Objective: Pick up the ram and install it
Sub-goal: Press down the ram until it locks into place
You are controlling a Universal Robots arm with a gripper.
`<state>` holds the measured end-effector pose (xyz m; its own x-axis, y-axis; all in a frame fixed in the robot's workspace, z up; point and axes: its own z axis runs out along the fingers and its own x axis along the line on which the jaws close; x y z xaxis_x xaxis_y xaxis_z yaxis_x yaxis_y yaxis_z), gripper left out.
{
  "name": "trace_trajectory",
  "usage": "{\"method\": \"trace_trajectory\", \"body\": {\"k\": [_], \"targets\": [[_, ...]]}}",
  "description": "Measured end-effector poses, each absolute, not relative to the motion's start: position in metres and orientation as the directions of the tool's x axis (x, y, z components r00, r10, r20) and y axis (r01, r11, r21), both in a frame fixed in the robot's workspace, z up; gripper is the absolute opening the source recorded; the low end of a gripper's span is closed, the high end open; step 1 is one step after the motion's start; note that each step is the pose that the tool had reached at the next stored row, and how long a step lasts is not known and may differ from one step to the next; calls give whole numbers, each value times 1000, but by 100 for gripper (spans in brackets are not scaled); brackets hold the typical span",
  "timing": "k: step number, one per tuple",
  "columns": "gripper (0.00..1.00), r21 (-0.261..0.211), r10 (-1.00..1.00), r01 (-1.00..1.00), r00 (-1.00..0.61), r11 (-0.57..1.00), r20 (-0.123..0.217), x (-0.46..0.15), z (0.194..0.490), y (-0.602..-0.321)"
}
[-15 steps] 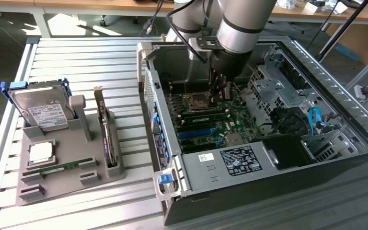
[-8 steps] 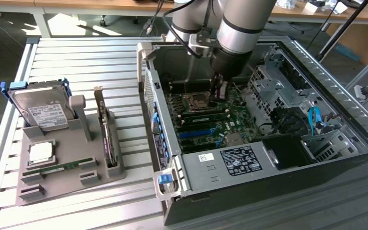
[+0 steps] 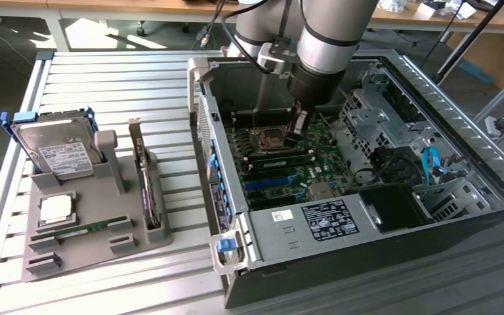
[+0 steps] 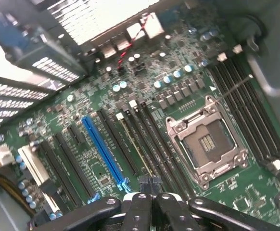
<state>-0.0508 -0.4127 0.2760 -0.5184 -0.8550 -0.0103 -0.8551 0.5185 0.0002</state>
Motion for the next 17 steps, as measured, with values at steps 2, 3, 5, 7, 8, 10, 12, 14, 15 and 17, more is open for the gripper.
{"method": "trace_trajectory", "body": {"k": [2,3,5,7,8,10,12,14,15,17], "targets": [[10,0,-834,-834,-551,551,-10,-51,276,-413],[10,0,-824,-824,-567,567,-10,-51,276,-413],[10,0,-803,-803,-596,596,-10,-51,276,-413],[10,0,-776,-776,-630,630,-10,-51,275,-413],[10,0,-765,-765,-644,644,-10,-51,275,-413],[10,0,-736,-736,-677,677,-10,-51,275,-413],[10,0,-710,-710,-704,704,-10,-51,275,-413],[10,0,-685,-685,-728,728,-10,-51,275,-413],[10,0,-671,-672,-741,741,-10,-51,275,-413],[10,0,-644,-644,-765,765,-10,-51,274,-413]]}}
